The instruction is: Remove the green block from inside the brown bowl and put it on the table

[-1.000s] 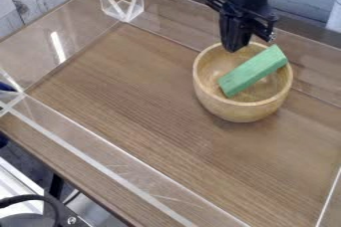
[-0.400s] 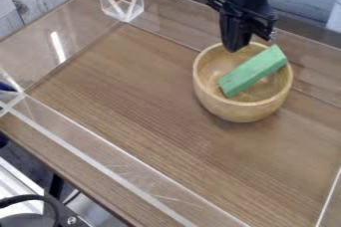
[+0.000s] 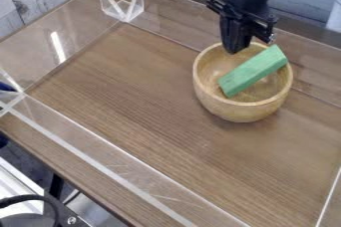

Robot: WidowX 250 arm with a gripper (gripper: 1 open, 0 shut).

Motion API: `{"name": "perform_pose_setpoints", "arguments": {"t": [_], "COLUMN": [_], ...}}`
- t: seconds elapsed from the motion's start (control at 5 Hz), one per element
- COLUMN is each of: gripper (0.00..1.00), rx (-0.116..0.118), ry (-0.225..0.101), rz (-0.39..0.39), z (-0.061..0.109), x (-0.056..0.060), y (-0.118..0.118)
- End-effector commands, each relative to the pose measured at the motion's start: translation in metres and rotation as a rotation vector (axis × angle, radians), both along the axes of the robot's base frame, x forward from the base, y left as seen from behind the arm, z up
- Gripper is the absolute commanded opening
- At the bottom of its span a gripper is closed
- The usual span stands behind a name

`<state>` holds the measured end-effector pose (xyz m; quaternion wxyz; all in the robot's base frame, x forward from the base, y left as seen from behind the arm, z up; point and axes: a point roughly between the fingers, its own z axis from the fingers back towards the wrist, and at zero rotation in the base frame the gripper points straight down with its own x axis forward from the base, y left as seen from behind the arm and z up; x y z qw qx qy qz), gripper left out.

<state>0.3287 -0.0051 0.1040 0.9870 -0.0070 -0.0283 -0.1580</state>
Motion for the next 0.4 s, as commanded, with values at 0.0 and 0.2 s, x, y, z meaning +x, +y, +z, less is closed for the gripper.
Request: {"name": "perform_pose_setpoints", "arguments": {"t": [0.0, 0.2], "gripper": [0.00, 0.00], "rx": [-0.002, -0.004], "ry": [-0.061, -0.068], "rz": [0.017, 0.022], "z": [0.0211, 0.0248], "x": [0.0010, -0.0006], "y": [0.0065, 0.0088]}}
